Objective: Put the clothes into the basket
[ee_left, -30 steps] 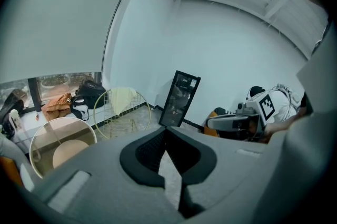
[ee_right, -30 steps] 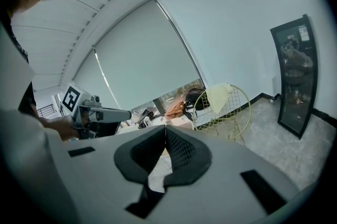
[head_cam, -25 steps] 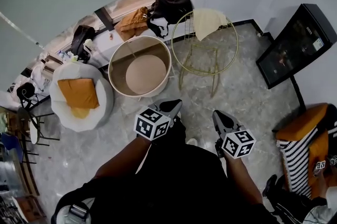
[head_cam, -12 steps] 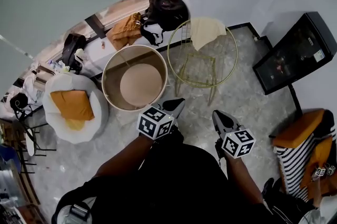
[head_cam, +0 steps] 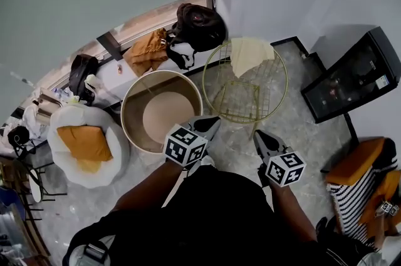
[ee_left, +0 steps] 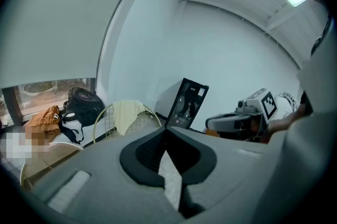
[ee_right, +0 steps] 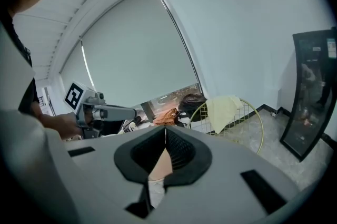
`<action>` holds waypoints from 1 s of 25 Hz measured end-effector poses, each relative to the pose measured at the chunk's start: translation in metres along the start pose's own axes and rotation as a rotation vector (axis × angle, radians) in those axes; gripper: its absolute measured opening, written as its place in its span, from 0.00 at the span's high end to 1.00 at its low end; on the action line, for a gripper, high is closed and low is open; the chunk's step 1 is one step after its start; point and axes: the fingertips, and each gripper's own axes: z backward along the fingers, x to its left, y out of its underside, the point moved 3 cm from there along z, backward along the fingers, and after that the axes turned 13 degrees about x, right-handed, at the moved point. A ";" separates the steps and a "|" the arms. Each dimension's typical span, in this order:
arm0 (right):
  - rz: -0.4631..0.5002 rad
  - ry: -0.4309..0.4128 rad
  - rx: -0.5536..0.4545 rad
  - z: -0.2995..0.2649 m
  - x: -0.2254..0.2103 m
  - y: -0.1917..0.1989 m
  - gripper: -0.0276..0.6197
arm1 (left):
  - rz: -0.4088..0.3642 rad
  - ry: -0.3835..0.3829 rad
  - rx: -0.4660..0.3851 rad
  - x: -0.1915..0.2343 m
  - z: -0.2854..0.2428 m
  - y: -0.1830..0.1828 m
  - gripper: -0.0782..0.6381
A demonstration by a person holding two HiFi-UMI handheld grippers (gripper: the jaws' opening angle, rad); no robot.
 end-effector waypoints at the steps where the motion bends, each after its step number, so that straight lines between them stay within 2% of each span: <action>1: -0.002 0.006 0.000 -0.005 0.000 -0.003 0.93 | -0.001 0.003 0.000 0.006 0.000 -0.001 0.89; 10: -0.013 0.031 0.022 -0.035 0.001 -0.016 0.93 | 0.013 0.005 -0.011 0.044 0.008 -0.001 0.89; 13: -0.006 0.030 0.028 -0.043 0.001 -0.023 0.93 | 0.052 -0.010 -0.006 0.058 0.006 0.004 0.89; 15: 0.001 0.030 0.030 -0.045 0.001 -0.027 0.93 | 0.072 -0.001 -0.009 0.059 0.007 0.006 0.89; 18: 0.008 0.023 0.034 -0.051 0.000 -0.030 0.93 | 0.062 0.010 -0.028 0.057 0.010 0.004 0.89; 25: 0.029 -0.021 0.034 -0.076 -0.004 -0.053 0.93 | 0.090 -0.038 -0.041 0.082 0.013 -0.006 0.89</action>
